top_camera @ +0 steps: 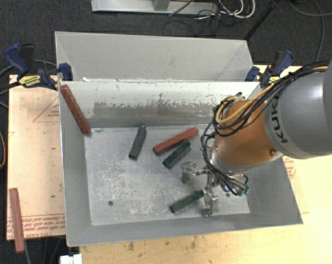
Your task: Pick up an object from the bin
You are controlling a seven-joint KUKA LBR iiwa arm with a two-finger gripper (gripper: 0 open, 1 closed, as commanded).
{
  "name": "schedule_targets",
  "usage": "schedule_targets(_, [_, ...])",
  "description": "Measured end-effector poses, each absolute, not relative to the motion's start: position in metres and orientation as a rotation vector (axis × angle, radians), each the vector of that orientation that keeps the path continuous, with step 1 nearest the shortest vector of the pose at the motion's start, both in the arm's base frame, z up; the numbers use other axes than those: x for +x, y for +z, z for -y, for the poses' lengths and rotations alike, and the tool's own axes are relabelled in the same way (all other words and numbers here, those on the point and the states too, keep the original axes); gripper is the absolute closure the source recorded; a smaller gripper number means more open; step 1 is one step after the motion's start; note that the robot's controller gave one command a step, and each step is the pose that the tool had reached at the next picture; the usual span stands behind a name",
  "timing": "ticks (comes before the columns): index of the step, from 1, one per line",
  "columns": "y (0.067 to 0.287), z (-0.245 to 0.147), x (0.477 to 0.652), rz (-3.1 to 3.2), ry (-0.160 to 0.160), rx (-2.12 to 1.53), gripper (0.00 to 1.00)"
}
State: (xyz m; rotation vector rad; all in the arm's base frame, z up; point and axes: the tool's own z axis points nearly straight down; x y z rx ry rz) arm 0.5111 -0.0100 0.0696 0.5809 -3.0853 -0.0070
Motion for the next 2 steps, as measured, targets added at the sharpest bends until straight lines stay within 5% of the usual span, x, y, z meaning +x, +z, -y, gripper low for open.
schedule_targets(1, [0.07,0.014,0.513,3.09,-0.001,0.576,1.0])
schedule_targets(2, [0.204,0.003,0.575,3.124,0.001,0.445,1.0])
